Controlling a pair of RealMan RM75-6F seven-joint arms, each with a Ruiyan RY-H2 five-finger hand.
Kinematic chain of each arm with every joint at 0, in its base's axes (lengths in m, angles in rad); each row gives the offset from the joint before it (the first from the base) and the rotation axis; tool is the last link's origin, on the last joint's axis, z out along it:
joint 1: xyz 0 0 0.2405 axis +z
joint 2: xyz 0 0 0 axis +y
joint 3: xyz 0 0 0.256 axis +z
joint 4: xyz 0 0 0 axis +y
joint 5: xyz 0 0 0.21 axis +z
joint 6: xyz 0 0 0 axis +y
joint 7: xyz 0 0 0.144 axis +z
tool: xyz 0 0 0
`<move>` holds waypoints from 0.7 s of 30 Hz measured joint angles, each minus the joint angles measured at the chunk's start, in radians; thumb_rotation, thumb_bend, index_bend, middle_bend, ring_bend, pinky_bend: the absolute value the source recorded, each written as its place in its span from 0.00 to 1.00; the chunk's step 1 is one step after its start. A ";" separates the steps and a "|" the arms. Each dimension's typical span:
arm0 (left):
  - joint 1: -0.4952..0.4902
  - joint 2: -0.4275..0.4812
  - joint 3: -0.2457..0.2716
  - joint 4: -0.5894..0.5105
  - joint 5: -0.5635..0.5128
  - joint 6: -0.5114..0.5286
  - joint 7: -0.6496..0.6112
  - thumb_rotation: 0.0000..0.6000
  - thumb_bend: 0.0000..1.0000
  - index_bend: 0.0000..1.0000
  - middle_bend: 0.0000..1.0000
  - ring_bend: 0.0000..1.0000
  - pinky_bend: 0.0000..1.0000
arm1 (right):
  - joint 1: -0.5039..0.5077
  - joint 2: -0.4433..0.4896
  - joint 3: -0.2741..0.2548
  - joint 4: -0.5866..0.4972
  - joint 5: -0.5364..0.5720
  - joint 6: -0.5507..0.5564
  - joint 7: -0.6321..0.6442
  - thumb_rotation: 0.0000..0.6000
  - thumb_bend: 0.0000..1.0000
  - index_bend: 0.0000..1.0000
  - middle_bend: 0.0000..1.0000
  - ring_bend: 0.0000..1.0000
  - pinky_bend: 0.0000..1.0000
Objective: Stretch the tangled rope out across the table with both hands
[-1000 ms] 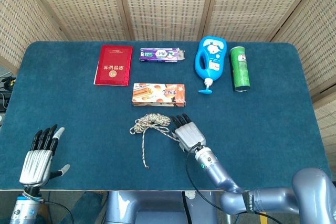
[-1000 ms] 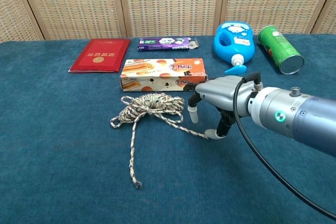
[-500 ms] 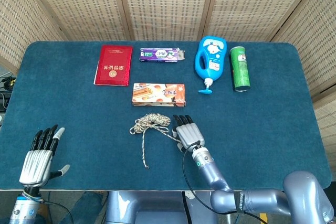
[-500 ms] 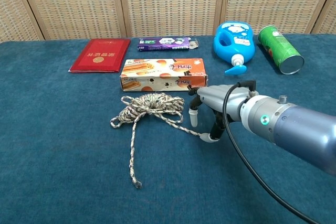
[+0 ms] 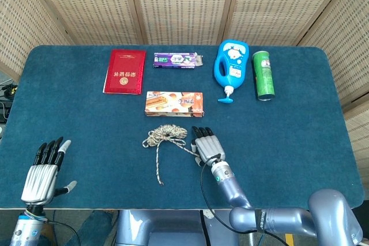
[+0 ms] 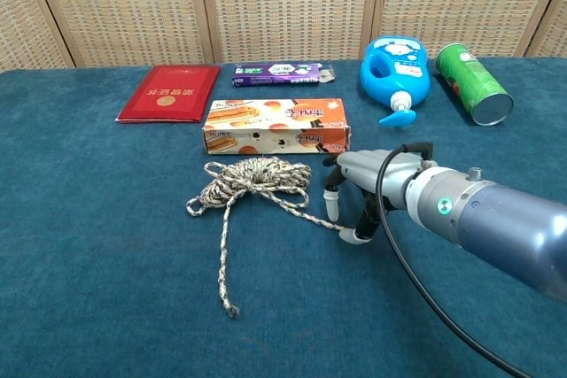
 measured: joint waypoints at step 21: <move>-0.002 -0.005 0.003 -0.003 -0.002 -0.002 0.012 1.00 0.00 0.00 0.00 0.00 0.00 | -0.011 -0.026 -0.009 0.060 -0.028 -0.019 0.021 1.00 0.44 0.56 0.00 0.00 0.00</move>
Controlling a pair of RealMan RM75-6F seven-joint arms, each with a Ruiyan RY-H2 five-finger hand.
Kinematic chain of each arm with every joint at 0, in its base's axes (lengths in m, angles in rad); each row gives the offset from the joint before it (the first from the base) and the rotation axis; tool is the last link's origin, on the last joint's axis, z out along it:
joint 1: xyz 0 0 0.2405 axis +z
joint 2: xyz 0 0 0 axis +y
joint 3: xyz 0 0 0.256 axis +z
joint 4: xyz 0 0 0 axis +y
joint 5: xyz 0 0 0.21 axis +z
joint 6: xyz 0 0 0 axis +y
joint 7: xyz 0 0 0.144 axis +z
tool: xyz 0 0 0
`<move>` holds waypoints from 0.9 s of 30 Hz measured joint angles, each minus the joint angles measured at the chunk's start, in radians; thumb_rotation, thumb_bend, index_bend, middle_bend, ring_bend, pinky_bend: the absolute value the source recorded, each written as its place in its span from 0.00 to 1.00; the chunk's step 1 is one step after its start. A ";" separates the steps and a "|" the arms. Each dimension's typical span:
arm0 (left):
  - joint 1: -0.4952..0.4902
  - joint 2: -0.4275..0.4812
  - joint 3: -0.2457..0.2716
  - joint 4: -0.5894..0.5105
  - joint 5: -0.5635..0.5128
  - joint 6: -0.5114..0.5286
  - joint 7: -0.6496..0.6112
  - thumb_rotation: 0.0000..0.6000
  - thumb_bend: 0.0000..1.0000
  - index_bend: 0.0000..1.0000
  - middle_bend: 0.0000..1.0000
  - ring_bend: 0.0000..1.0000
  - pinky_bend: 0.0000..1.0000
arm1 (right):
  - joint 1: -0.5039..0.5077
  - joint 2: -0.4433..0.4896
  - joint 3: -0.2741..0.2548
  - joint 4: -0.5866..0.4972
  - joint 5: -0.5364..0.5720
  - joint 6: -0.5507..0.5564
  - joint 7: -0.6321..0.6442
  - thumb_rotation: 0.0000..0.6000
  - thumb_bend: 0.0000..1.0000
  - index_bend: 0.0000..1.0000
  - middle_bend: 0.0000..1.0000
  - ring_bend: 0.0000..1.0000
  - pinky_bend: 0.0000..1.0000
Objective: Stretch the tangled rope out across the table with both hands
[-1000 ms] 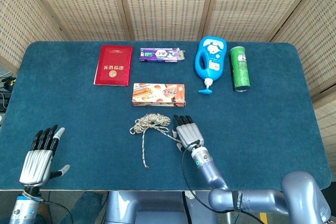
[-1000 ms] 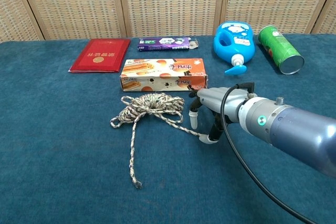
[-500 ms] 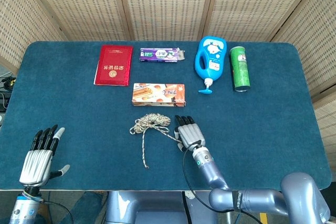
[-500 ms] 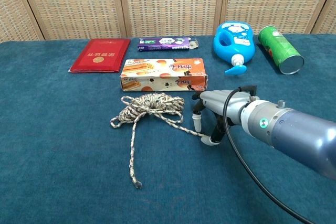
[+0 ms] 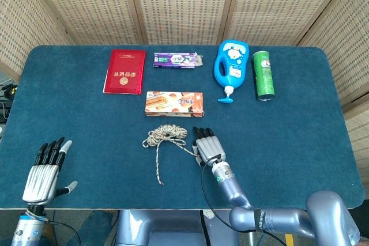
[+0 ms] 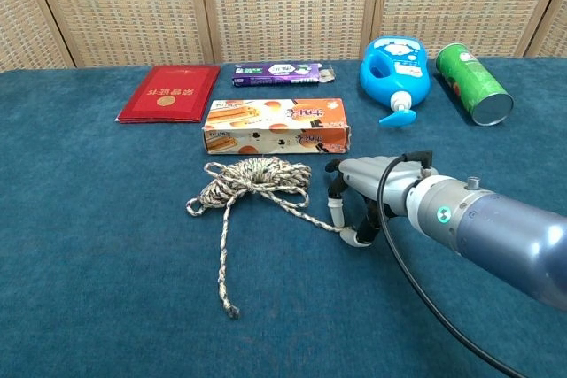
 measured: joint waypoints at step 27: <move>-0.242 -0.026 -0.025 0.118 0.172 -0.257 0.072 1.00 0.05 0.36 0.00 0.00 0.00 | -0.027 0.001 0.007 -0.009 -0.112 0.034 0.010 1.00 0.45 0.62 0.00 0.00 0.00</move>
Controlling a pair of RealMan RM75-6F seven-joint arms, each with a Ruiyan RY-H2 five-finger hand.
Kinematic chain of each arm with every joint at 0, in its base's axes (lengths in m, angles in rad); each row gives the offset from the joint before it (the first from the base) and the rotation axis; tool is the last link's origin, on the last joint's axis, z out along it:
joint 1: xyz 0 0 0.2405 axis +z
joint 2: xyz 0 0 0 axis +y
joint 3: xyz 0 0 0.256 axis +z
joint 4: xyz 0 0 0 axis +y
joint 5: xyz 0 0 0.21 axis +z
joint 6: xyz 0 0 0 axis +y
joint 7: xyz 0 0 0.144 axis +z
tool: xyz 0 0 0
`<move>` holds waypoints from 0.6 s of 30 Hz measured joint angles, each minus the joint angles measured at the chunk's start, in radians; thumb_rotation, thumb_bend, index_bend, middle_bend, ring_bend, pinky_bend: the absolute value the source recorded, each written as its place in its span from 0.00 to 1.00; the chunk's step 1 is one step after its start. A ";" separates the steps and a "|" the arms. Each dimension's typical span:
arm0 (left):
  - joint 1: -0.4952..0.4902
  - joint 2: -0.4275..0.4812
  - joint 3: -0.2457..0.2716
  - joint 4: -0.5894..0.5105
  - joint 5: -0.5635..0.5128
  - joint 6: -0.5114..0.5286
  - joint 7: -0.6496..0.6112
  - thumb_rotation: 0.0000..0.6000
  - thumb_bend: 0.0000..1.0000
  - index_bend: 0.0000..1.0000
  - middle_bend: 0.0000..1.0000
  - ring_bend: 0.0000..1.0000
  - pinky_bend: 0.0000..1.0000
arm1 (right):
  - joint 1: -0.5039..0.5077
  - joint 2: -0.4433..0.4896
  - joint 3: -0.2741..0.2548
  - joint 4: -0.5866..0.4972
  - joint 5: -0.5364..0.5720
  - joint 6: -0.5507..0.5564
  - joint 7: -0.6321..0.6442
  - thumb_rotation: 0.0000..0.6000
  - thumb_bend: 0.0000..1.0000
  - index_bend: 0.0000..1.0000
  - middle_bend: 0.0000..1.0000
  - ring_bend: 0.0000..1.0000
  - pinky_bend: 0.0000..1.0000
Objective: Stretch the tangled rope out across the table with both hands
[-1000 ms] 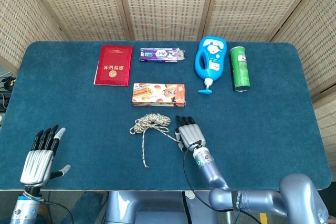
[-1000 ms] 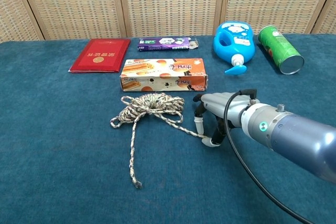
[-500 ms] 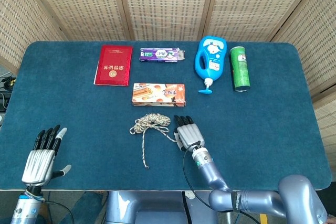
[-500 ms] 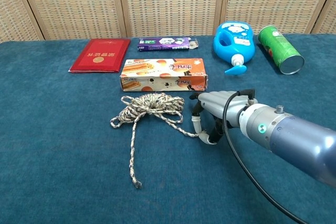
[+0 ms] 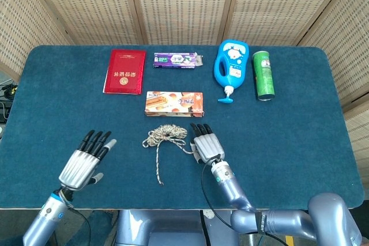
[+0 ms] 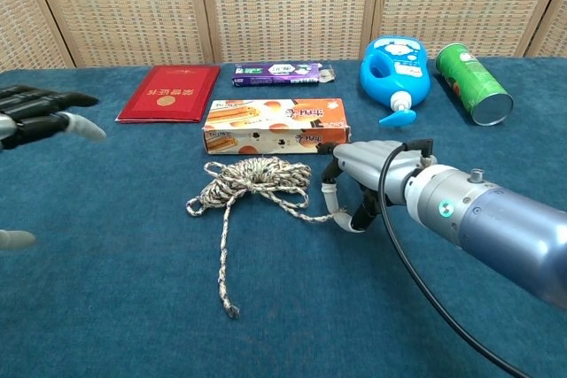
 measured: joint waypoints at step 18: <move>-0.278 -0.174 -0.044 0.092 -0.045 -0.341 0.089 1.00 0.25 0.51 0.00 0.00 0.00 | 0.011 -0.012 0.022 0.036 0.041 -0.046 -0.009 1.00 0.45 0.62 0.00 0.00 0.00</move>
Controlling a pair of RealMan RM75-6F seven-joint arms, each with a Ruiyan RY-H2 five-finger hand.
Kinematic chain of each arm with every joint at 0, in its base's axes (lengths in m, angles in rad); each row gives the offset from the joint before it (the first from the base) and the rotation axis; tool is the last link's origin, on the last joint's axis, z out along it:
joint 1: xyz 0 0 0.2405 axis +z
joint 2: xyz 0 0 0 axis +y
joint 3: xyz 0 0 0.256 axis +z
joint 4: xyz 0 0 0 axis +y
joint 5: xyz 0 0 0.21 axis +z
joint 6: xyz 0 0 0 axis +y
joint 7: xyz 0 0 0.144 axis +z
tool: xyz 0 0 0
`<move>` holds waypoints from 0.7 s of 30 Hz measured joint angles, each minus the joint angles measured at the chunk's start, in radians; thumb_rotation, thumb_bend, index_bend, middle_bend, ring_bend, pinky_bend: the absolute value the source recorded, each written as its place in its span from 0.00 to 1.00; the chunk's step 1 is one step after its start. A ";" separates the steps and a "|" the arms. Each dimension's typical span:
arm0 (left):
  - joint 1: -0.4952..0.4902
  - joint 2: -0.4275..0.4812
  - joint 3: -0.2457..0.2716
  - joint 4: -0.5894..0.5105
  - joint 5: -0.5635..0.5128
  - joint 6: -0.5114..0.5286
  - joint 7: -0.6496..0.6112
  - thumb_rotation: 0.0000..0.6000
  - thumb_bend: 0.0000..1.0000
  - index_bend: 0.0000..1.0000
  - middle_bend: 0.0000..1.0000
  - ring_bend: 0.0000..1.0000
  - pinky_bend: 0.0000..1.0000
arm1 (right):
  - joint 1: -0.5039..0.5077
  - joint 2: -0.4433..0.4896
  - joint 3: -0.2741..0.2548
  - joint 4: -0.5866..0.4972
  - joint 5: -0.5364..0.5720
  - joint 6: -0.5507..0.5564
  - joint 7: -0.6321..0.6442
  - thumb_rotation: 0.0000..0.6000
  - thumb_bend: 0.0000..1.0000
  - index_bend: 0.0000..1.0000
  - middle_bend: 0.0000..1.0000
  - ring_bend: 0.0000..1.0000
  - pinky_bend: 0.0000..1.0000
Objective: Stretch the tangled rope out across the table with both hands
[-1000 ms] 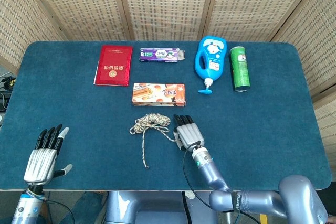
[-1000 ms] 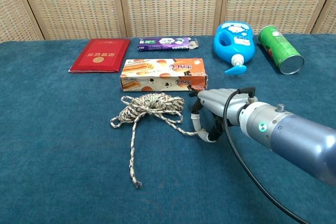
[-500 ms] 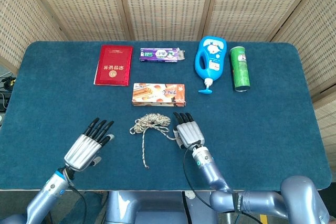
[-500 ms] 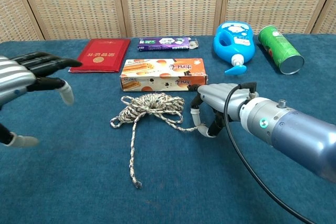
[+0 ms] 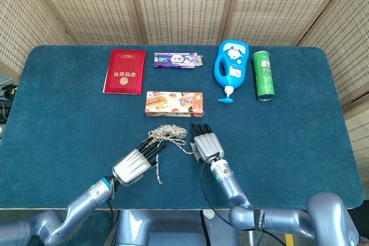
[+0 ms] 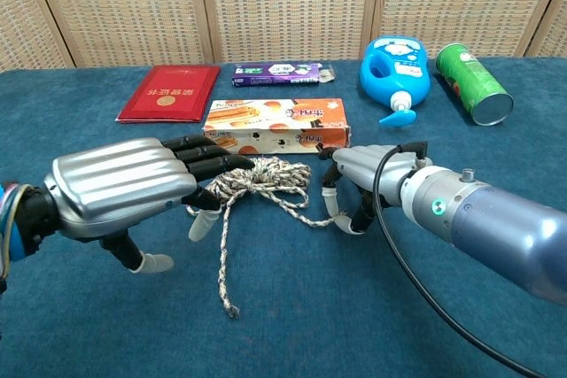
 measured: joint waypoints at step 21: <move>-0.091 -0.126 0.013 0.067 -0.144 -0.077 0.096 1.00 0.31 0.52 0.00 0.00 0.00 | 0.011 -0.013 0.003 0.024 0.013 -0.023 0.001 1.00 0.45 0.62 0.00 0.00 0.00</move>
